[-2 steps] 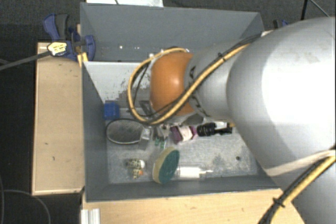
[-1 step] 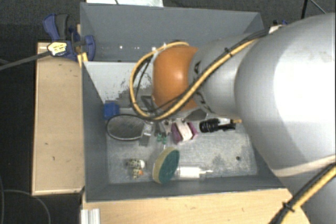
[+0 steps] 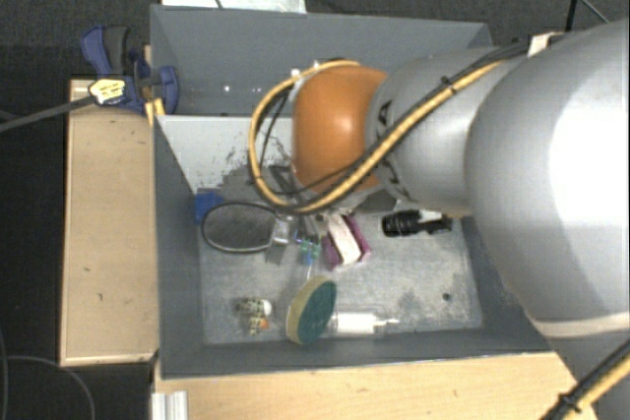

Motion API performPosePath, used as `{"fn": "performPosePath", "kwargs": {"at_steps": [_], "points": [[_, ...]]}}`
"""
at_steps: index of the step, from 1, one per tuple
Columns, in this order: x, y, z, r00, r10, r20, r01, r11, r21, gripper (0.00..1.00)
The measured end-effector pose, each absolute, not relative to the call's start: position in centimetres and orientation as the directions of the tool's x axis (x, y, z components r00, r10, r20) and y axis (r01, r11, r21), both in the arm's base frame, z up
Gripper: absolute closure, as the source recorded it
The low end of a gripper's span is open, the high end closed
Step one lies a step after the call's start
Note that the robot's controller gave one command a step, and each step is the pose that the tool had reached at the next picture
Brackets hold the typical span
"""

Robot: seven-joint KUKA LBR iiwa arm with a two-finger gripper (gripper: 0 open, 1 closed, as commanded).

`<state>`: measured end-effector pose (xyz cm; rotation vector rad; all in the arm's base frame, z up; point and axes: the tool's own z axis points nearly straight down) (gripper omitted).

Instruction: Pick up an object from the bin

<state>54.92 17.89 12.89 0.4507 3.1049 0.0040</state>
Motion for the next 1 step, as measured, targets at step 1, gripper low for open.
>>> {"fn": "performPosePath", "kwargs": {"at_steps": [1], "points": [[54.98,17.87,13.58,-0.959,0.285,-0.003,0.285,0.959,0.003,1.0]]}}
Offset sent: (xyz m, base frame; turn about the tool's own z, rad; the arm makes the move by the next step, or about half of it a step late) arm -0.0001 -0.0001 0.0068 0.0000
